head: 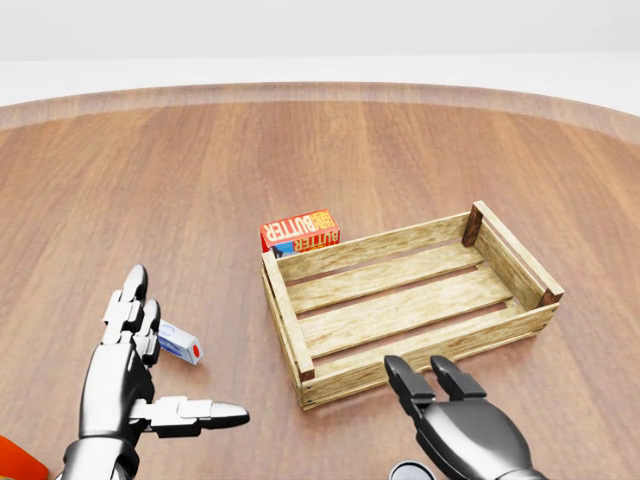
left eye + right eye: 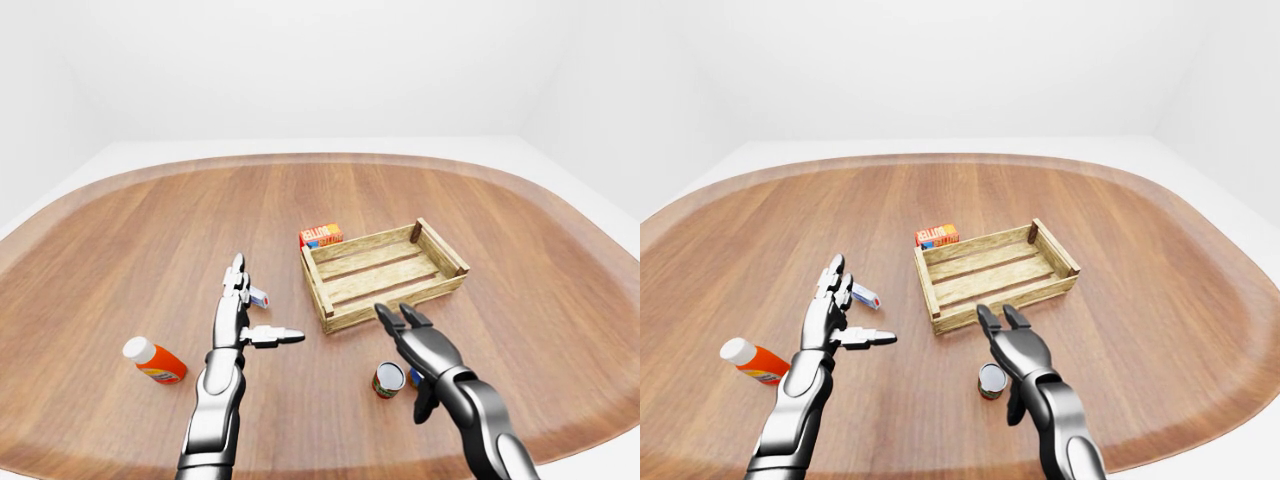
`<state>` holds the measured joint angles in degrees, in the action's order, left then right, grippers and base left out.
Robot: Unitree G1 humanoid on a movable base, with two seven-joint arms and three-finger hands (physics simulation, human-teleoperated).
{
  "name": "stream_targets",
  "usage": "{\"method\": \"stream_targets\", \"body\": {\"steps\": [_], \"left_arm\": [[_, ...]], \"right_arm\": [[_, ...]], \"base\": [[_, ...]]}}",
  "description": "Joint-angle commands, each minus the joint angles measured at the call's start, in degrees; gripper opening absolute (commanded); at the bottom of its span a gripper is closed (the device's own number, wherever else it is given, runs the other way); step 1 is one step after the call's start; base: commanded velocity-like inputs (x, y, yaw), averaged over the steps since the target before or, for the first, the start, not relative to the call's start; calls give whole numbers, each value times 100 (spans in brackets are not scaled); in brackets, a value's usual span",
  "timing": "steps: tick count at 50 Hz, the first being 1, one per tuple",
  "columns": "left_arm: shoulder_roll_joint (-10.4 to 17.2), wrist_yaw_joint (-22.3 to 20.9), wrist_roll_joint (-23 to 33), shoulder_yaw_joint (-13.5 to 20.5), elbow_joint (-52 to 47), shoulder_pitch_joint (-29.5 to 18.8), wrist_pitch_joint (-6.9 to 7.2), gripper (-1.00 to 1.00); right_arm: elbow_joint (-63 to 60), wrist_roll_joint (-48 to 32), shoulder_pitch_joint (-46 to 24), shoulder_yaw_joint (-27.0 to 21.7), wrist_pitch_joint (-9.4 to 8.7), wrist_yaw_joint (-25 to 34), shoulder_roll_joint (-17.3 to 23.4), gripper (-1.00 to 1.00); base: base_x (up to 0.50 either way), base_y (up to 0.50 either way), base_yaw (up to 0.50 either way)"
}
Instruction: Pick up the tomato sauce, and put it in the wooden tray.
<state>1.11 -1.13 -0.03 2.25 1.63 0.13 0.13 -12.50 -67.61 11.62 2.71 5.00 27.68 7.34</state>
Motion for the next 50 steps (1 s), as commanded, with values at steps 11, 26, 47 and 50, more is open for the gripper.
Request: {"method": "stream_targets", "body": {"steps": [11, 26, 47, 50], "left_arm": [[-4, 9, 2, -3, -18, 9, 15, 100], [8, -3, -5, 13, 59, -19, -30, 100], [-1, 3, -3, 2, 51, -13, -25, 100], [-1, 7, 0, 0, 52, -14, -24, 100]], "right_arm": [[710, -216, -163, 156, 0, -390, 29, 100], [1309, -269, -339, 236, 0, -702, 89, 100], [1657, -306, -470, 264, 0, -869, 112, 100], [1766, -324, -490, 294, 0, -934, 111, 100]], "base": [[0, 0, 0], [0, 0, 0], [0, 0, 0], [0, 0, 0]]}}
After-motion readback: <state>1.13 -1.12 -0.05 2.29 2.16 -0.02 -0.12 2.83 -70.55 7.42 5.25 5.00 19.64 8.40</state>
